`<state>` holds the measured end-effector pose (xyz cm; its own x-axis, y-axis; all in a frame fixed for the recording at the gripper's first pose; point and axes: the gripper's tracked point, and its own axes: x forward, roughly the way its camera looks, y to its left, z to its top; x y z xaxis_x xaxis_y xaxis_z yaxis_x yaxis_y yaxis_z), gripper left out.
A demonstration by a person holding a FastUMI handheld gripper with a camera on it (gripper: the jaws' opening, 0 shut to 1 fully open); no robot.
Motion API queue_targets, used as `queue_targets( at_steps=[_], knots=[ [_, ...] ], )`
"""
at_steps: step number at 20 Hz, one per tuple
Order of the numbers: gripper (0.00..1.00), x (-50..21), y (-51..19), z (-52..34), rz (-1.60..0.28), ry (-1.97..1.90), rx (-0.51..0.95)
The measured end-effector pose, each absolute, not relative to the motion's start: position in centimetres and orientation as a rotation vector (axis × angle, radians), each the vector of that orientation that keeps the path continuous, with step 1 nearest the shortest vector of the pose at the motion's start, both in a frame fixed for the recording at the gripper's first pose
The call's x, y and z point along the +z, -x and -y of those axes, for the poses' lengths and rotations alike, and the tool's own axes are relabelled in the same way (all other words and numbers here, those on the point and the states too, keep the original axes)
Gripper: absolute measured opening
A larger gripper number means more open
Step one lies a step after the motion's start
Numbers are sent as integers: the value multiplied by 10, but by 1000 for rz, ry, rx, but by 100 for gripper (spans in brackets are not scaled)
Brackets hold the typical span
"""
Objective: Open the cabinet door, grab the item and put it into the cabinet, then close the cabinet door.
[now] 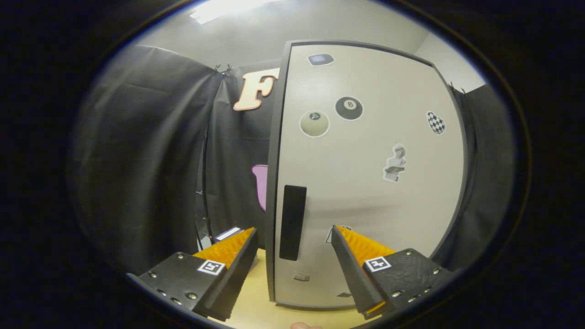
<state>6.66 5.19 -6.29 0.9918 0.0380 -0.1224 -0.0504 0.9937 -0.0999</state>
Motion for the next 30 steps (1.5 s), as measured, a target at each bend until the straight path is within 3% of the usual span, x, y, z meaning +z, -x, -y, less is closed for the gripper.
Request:
queue_targets(
  at_steps=[21, 23, 27, 30],
  knots=[
    [94, -99, -123, -65, -175, 92, -25],
    [83, -101, -129, -64, -171, 107, -50],
    [75, -103, -134, -59, -155, 157, -113],
    [52, -102, -135, -49, -133, 201, -175]
  ],
)
